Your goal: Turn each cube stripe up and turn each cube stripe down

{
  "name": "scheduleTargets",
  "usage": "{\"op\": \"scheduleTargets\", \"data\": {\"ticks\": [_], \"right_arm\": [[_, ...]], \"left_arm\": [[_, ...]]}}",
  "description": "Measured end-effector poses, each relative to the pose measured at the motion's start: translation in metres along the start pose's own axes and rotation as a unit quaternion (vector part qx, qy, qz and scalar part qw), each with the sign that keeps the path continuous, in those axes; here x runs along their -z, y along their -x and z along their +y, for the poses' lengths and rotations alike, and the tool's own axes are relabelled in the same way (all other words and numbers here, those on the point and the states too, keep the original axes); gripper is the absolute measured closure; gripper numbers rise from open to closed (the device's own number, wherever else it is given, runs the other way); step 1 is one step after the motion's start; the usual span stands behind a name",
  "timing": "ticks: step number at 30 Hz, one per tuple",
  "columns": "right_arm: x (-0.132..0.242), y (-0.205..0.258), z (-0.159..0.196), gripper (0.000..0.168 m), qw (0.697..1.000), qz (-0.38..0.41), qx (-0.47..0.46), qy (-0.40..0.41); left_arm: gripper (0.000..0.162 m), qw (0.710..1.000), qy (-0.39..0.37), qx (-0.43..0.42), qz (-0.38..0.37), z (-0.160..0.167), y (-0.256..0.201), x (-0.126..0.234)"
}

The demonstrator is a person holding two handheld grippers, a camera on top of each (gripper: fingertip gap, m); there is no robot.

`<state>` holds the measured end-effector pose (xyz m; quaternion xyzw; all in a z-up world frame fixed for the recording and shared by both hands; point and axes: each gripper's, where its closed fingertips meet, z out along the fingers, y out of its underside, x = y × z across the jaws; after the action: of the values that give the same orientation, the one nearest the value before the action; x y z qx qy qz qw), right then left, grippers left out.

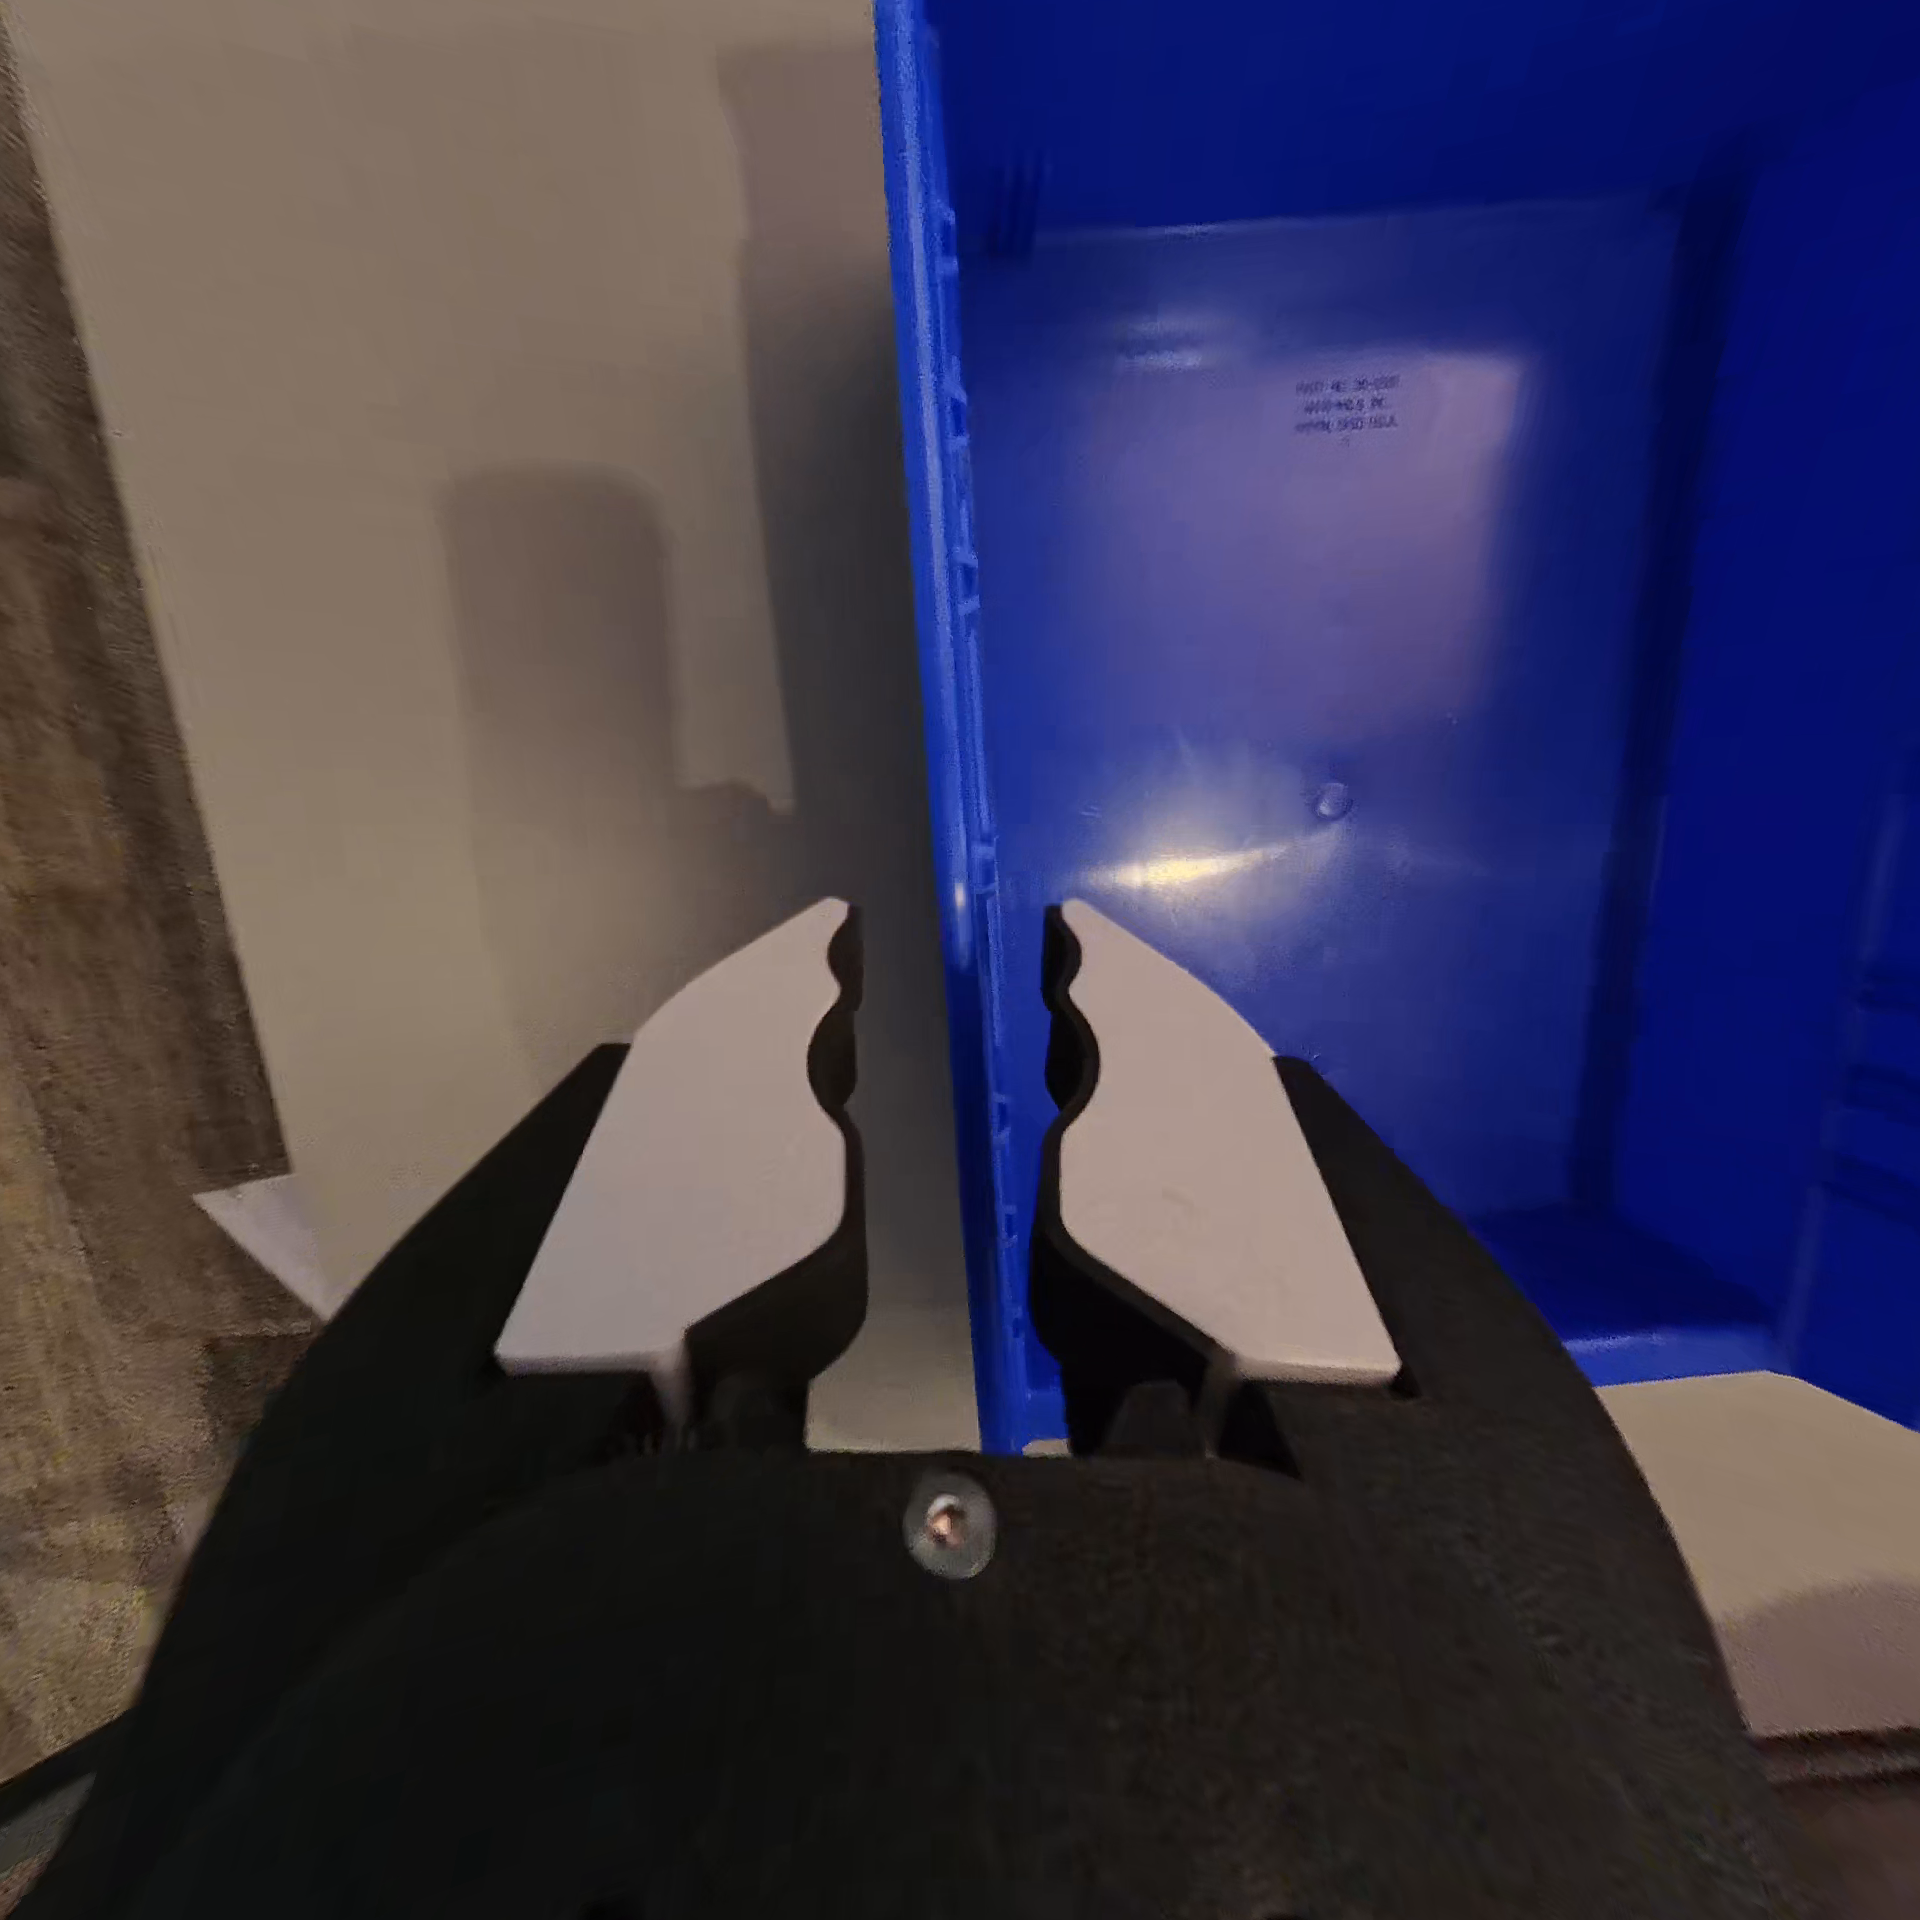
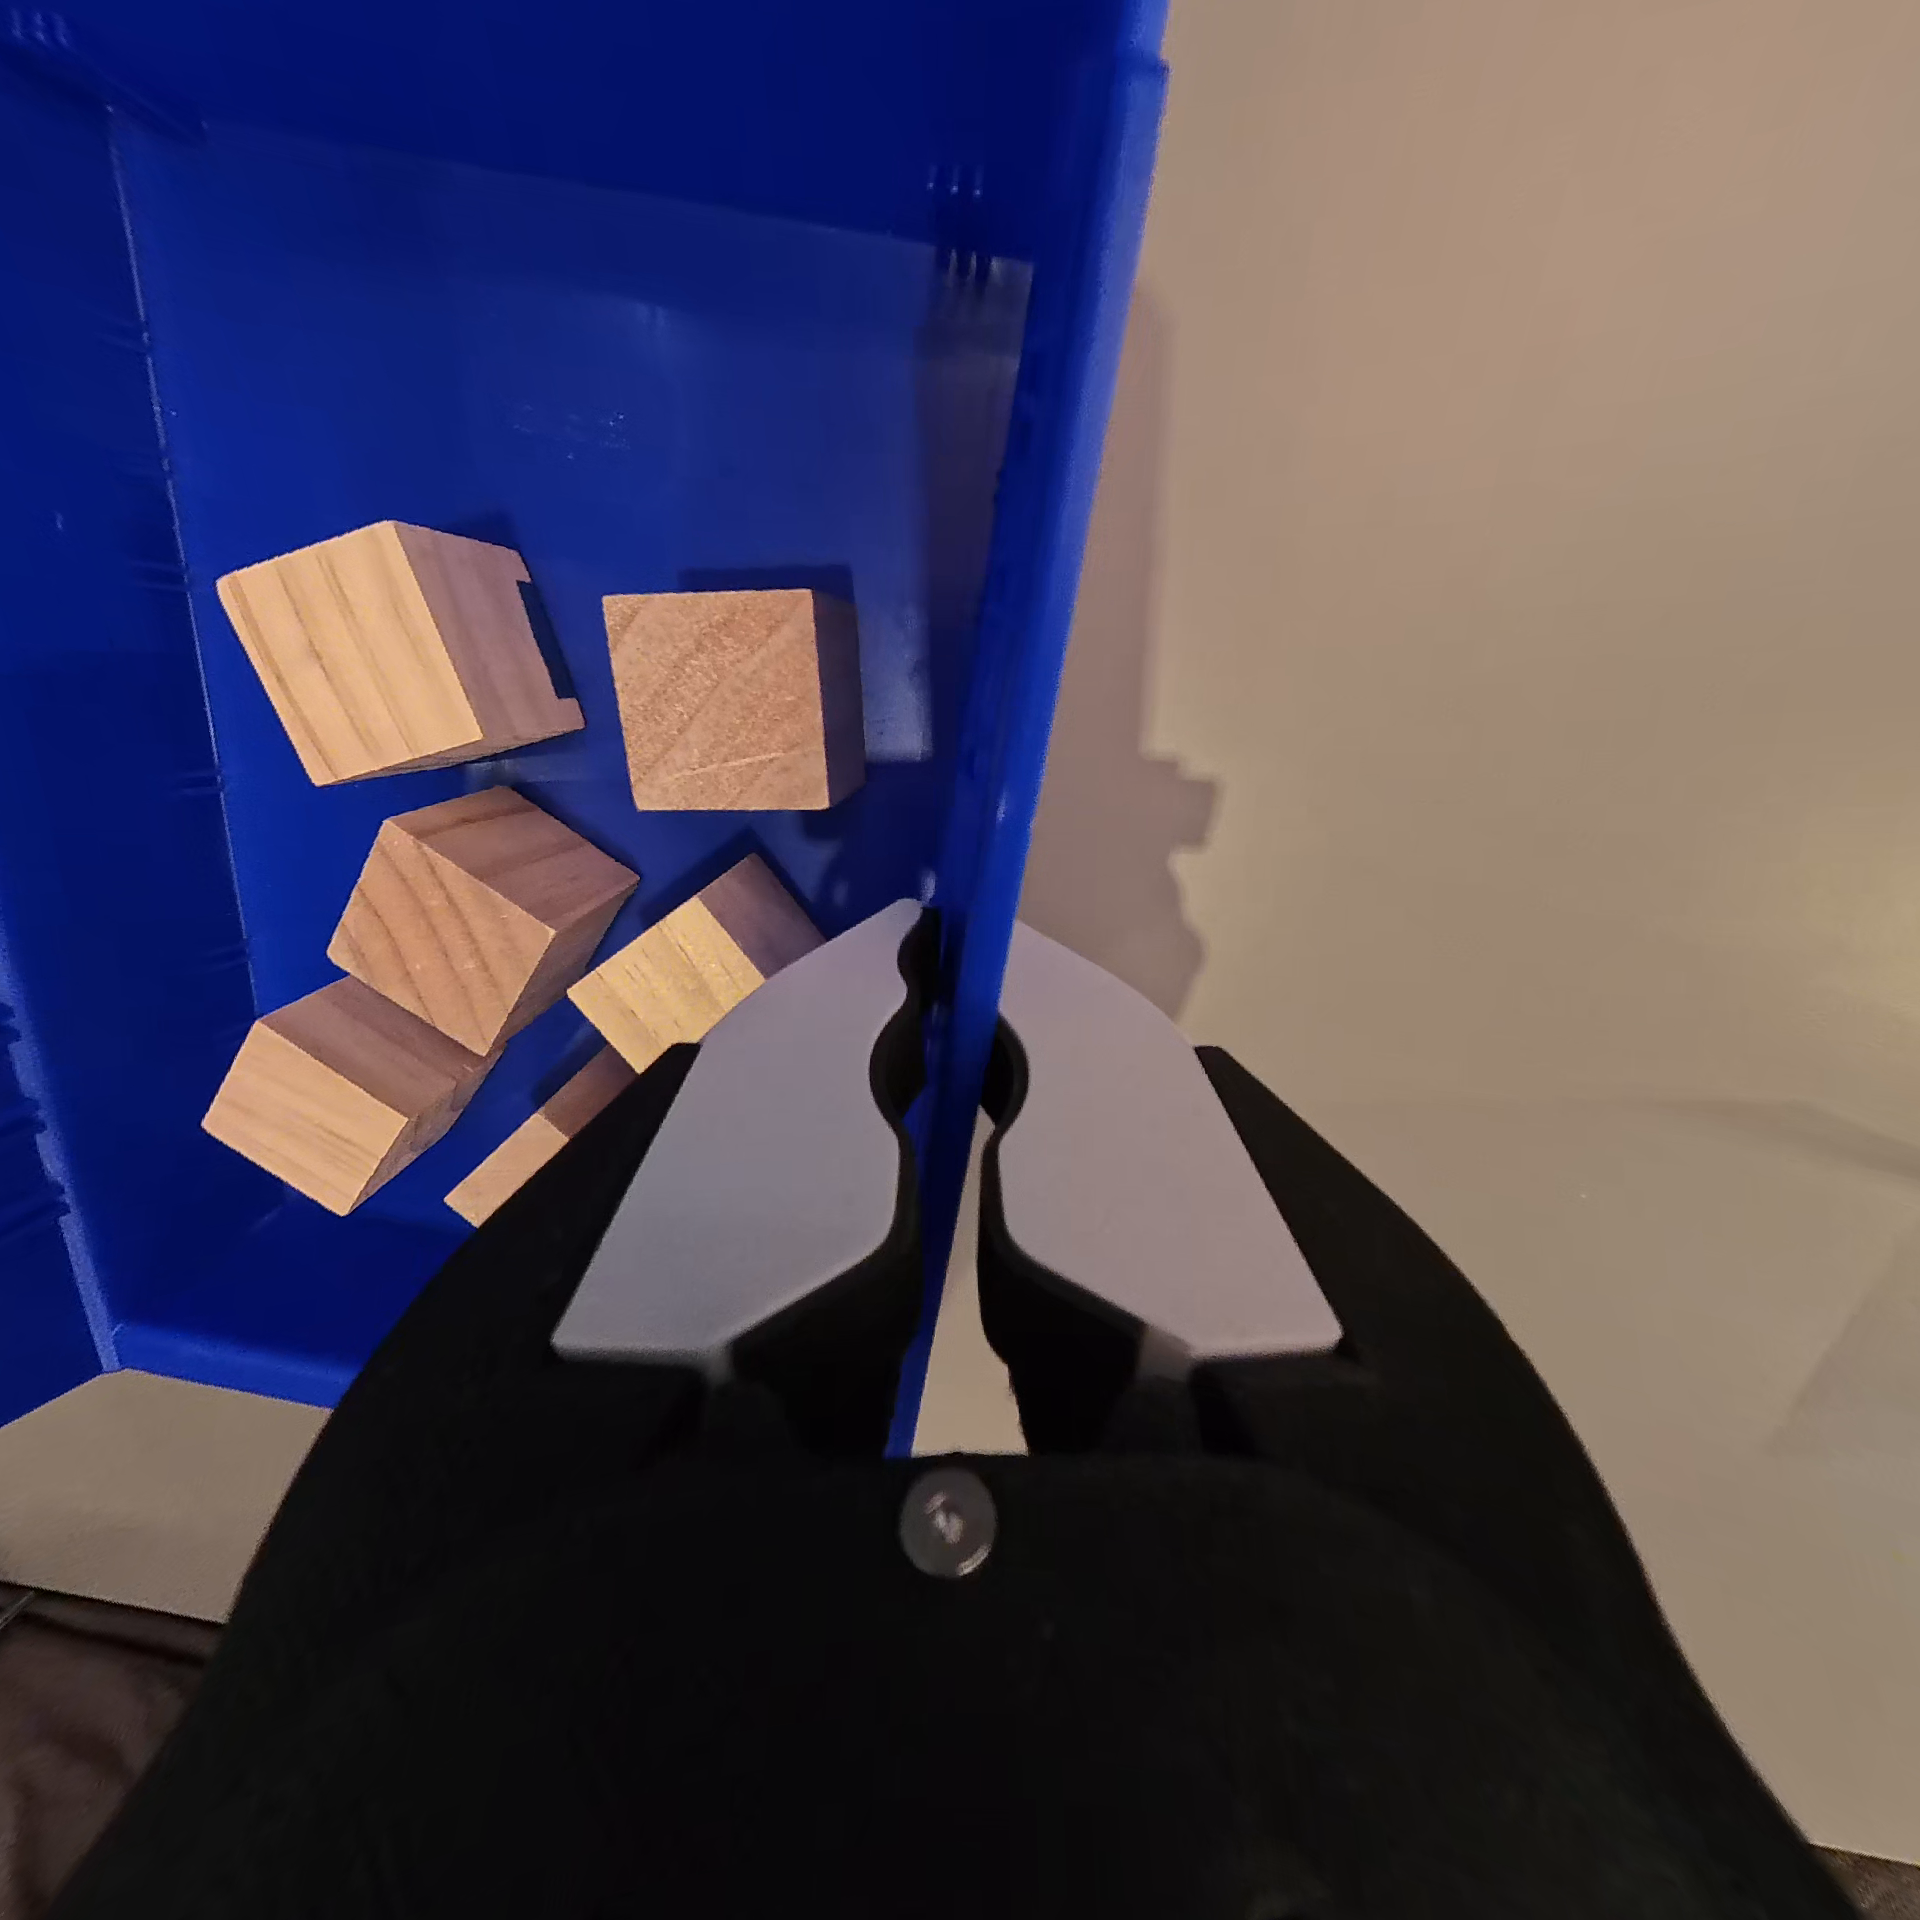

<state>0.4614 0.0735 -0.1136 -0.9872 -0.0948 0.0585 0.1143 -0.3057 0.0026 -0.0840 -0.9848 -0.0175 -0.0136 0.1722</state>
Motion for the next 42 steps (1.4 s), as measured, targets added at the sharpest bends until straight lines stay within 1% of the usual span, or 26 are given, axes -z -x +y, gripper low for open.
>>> {"op": "scheduleTargets", "data": {"ticks": [2, 3, 4, 6, 7, 8, 10, 12, 14, 16, 20, 23, 26, 28, 32, 35, 40, 42], "right_arm": [[0.0, 0.001, 0.0, 0.162, 1.0, 0.003, 0.0, 0.003], [0.0, 0.002, 0.002, 0.162, 1.0, 0.004, -0.001, 0.007], [0.0, 0.004, 0.003, 0.162, 1.0, 0.003, -0.001, 0.012], [0.001, 0.01, 0.008, 0.162, 1.0, -0.005, -0.002, 0.025], [0.001, 0.014, 0.009, 0.162, 0.999, -0.009, -0.005, 0.031], [0.001, 0.018, 0.01, 0.162, 0.999, -0.013, -0.011, 0.036], [0.0, 0.027, 0.01, 0.161, 0.999, -0.02, -0.018, 0.042], [-0.001, 0.038, 0.01, 0.161, 0.998, -0.028, -0.02, 0.048], [-0.002, 0.05, 0.01, 0.161, 0.998, -0.035, -0.014, 0.055], [-0.004, 0.062, 0.009, 0.161, 0.998, -0.034, -0.003, 0.059], [-0.007, 0.084, 0.004, 0.162, 0.998, -0.015, 0.022, 0.058], [-0.009, 0.102, 0.001, 0.162, 0.998, -0.001, 0.03, 0.053], [-0.011, 0.12, -0.001, 0.162, 0.998, -0.003, 0.054, 0.046], [-0.014, 0.127, -0.006, 0.162, 0.997, -0.014, 0.066, 0.032], [-0.016, 0.128, -0.009, 0.161, 0.996, 0.002, 0.079, 0.029], [-0.016, 0.127, -0.01, 0.16, 0.997, 0.01, 0.071, 0.028], [-0.016, 0.128, -0.009, 0.161, 0.998, -0.004, 0.049, 0.045], [-0.016, 0.128, -0.009, 0.161, 0.998, 0.002, 0.046, 0.053]], "left_arm": [[0.135, 1.0, 0.021, 0.001, 0.018, 0.004, -0.005, -0.01], [0.143, 0.999, 0.037, -0.002, 0.034, 0.007, -0.011, -0.015], [0.146, 0.998, 0.057, -0.005, 0.037, 0.012, -0.013, -0.019], [0.155, 0.996, 0.086, -0.022, -0.003, 0.016, -0.009, -0.023], [0.156, 0.995, 0.092, -0.023, -0.003, 0.017, -0.013, -0.023], [0.156, 0.995, 0.099, -0.022, 0.012, 0.017, -0.022, -0.023], [0.156, 0.991, 0.114, -0.037, 0.051, 0.018, -0.045, -0.024], [0.156, 0.988, 0.132, -0.055, 0.065, 0.019, -0.068, -0.025], [0.155, 0.986, 0.144, -0.075, 0.044, 0.015, -0.087, -0.027], [0.153, 0.985, 0.139, -0.104, 0.017, 0.009, -0.107, -0.031], [0.155, 0.982, 0.129, -0.123, 0.056, 0.003, -0.161, -0.035], [0.153, 0.98, 0.129, -0.146, 0.036, 0.006, -0.182, -0.036], [0.153, 0.977, 0.135, -0.158, 0.052, 0.013, -0.202, -0.034], [0.153, 0.974, 0.139, -0.169, 0.051, 0.016, -0.211, -0.034], [0.151, 0.972, 0.142, -0.182, 0.055, 0.02, -0.222, -0.033], [0.145, 0.966, 0.144, -0.203, 0.071, 0.022, -0.23, -0.032], [0.135, 0.956, 0.16, -0.2, 0.14, 0.028, -0.239, -0.023], [0.135, 0.956, 0.144, -0.192, 0.166, 0.024, -0.239, -0.014]]}}
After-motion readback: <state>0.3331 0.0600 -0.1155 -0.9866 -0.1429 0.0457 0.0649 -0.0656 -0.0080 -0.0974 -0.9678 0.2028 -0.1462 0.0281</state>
